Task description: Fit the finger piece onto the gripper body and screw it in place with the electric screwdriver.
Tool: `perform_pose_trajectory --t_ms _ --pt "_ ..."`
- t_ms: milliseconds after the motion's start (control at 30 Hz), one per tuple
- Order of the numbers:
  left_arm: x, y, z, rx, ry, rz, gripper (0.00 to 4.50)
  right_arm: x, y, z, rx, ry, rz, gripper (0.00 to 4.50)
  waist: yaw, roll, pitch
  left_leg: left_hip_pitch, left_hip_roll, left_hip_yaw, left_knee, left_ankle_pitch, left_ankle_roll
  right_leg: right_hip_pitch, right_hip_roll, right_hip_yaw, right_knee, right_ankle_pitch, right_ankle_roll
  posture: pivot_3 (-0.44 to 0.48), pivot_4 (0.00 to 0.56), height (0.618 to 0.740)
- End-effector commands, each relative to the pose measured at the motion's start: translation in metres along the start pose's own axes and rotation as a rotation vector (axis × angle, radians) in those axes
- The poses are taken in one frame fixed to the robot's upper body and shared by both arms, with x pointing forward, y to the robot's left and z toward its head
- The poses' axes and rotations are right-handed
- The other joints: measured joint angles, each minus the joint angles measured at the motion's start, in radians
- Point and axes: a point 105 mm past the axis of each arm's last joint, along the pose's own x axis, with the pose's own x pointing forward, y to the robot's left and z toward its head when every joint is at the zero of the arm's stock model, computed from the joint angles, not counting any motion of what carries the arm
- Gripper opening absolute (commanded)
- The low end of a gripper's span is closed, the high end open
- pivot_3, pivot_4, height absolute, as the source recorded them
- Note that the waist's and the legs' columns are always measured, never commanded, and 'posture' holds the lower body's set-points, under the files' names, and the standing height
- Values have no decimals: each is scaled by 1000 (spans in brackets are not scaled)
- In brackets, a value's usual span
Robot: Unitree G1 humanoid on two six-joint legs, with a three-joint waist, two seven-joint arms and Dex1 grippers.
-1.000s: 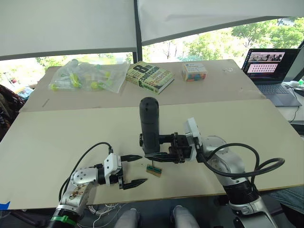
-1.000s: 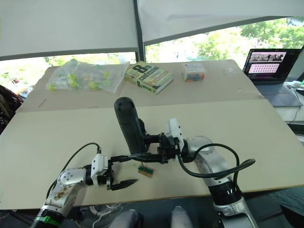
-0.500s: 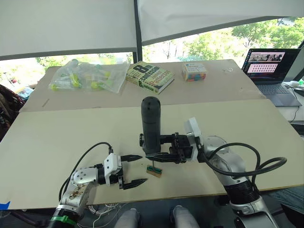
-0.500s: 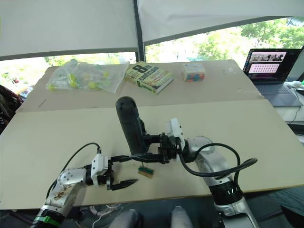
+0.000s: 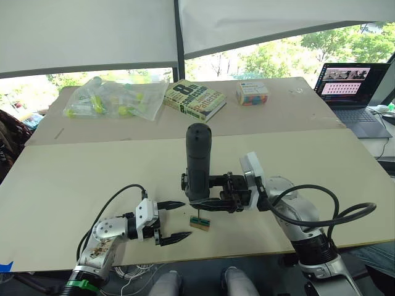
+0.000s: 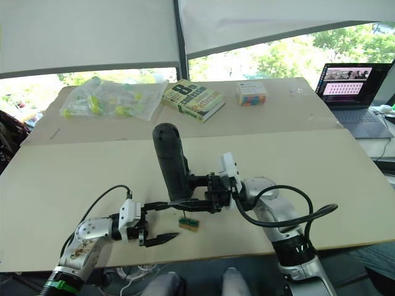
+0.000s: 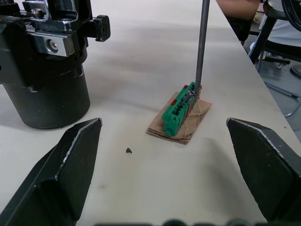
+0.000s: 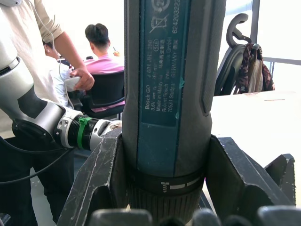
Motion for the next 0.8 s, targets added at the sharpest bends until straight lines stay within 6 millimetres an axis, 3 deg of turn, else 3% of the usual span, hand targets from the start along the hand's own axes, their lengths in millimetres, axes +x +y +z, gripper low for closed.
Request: perform_pose_trajectory --t_ms 33,800 --pt "2 0 6 29 -6 -12 4487 1 0 14 -62 -27 8 1915 0 0 0 0 0 0 0 0 0 0 0 0 0 0 0 0 150 737" --pt "1 -1 6 29 -5 -10 4487 0 -1 6 -31 10 12 1915 0 0 0 0 0 0 0 0 0 0 0 0 0 0 0 0 150 737"
